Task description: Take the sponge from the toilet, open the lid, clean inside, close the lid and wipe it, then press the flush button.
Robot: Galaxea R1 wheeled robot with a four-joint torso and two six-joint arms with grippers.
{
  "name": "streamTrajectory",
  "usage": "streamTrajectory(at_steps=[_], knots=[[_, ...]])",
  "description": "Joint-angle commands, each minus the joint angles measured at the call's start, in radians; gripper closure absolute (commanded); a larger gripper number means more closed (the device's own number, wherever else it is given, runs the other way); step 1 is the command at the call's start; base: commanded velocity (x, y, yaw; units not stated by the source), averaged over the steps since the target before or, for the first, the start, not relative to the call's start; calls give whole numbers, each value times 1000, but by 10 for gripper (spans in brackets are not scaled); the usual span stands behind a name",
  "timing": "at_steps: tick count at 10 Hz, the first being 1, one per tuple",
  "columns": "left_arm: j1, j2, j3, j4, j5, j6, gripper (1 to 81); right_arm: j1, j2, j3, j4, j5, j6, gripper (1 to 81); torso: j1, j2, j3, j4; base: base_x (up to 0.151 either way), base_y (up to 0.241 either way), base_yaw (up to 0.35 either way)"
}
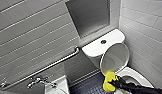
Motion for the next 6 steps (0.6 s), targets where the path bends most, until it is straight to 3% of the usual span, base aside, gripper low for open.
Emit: streamTrajectory(at_steps=[1,2,3,4,6], knots=[[19,-31,-11,-6,79,9,10,74,-5,44,46,10,-3,811,0,0,0,0,0,0,0],[19,-29,-11,-4,77,9,10,39,-64,144,45,46,-4,811,0,0,0,0,0,0,0],[19,-28,-11,1,79,9,10,2,-103,232,25,163,-9,811,0,0,0,0,0,0,0],[19,-26,-11,1,77,9,10,-23,-138,290,14,211,-9,811,0,0,0,0,0,0,0],[19,-28,-11,2,79,9,10,-59,-169,326,11,220,-9,811,0,0,0,0,0,0,0]])
